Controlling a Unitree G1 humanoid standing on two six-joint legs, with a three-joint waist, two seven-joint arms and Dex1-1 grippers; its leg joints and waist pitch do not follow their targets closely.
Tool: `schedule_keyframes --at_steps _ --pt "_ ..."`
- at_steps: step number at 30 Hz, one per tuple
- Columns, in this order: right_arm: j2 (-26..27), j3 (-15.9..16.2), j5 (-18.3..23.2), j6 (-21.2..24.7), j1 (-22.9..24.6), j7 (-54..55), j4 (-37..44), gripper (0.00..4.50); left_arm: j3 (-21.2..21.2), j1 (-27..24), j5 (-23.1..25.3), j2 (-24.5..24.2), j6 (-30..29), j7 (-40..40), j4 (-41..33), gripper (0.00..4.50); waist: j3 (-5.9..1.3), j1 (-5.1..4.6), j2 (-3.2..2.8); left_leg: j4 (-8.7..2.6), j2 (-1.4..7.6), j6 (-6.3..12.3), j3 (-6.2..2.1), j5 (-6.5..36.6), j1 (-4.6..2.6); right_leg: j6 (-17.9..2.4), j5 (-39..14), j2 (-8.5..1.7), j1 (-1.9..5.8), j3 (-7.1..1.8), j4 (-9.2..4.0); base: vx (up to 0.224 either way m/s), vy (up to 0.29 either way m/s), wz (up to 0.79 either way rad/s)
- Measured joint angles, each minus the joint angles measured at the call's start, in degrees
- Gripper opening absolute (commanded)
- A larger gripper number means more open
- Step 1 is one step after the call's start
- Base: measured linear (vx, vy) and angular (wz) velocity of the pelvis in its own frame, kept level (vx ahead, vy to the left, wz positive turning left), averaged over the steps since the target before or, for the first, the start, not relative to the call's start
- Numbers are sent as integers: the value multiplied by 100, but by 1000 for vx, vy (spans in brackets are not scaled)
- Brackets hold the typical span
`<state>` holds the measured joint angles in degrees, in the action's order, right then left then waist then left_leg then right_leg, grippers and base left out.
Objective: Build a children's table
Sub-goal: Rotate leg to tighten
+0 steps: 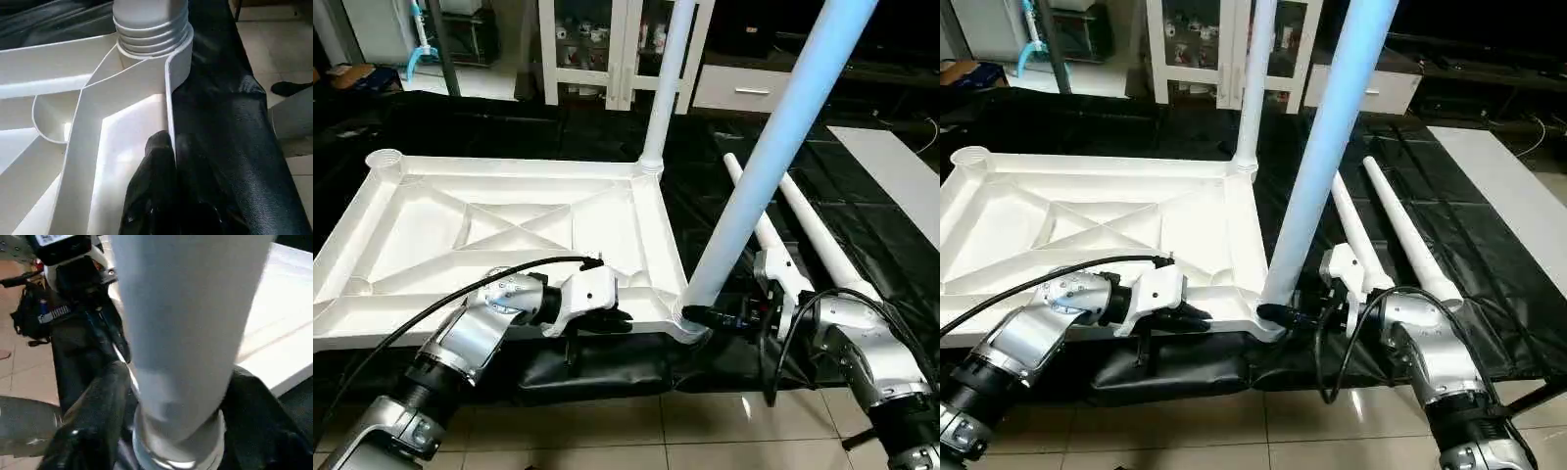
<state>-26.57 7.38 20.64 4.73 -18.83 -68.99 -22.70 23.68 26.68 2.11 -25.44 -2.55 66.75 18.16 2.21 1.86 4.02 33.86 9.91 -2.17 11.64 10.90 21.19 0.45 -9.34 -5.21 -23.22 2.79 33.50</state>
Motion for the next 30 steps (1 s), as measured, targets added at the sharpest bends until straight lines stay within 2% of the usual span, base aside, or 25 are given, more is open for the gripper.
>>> schedule_keyframes --at_steps 5,10,13,16,19,22,25,26,27,28,29,30 --pt "-59 -14 22 133 -32 -110 1 215 2 -31 2 -32 -3 48 -63 0 -1 11 0 0 0 0 0 0 -1 -1 1 0 6 -1 0 0 0 0" --pt "-66 -15 14 122 -32 -127 0 199 3 -49 7 -41 -7 57 -97 0 -2 9 0 0 0 0 1 0 -3 -12 7 0 10 -3 0 0 0 0" --pt "111 -28 -105 -88 -36 147 -129 196 -16 -40 51 -26 -85 -20 -65 0 -10 -14 12 -1 1 0 1 0 -11 9 -5 2 12 -4 1 0 0 0" --pt "558 -127 -318 -299 -121 1131 -407 193 -96 97 228 139 -342 -459 133 0 -21 -78 34 5 1 -1 -2 0 -22 16 -10 2 15 -4 -2 -18 1 -2" --pt "1313 -419 -640 -281 -195 3150 -573 192 -336 352 421 851 -1094 -1478 561 0 -20 -204 49 21 -1 -1 -29 0 -23 23 -17 0 4 28 -53 -75 17 -6" --pt "1687 -511 -956 -199 -346 4613 -678 191 -375 515 441 1437 -1752 -2326 761 0 2 -318 -21 26 -4 1 -94 1 -20 28 -40 -22 59 132 -190 -73 55 -8" --pt "2060 -563 -1129 -180 -482 5648 -858 191 -431 639 424 1749 -1858 -2800 1043 0 57 -460 -104 10 4 1 -194 3 -27 20 -49 -30 169 297 -347 -51 44 -3" --pt "2244 -580 -1267 -218 -629 6154 -986 191 -470 750 431 1835 -1845 -2945 1210 0 87 -485 -129 -13 10 1 -195 2 -7 -27 -101 -31 211 319 -308 -105 5 4" --pt "2333 -575 -1375 -303 -721 6420 -1096 191 -473 800 435 1878 -1814 -3044 1308 0 118 -458 -120 -62 -2 1 -154 2 -8 -116 -231 -36 199 311 -148 -105 5 4" --pt "2363 -568 -1466 -412 -753 6584 -1211 191 -468 830 475 1933 -1776 -3105 1375 0 127 -439 -78 -103 -2 1 -38 2 -25 -207 -405 -68 209 262 137 -73 -54 24" --pt "2371 -549 -1530 -585 -857 6648 -1381 191 -459 897 559 1965 -1701 -3162 1439 0 105 -336 115 -134 -13 -6 202 9 -105 -58 -474 -118 110 50 327 30 -128 14" --pt "2376 -544 -1555 -666 -932 6628 -1468 191 -461 916 577 1941 -1649 -3182 1436 0 110 -290 141 -53 -28 -22 187 48 -65 -3 -452 -131 34 24 344 30 -128 14"
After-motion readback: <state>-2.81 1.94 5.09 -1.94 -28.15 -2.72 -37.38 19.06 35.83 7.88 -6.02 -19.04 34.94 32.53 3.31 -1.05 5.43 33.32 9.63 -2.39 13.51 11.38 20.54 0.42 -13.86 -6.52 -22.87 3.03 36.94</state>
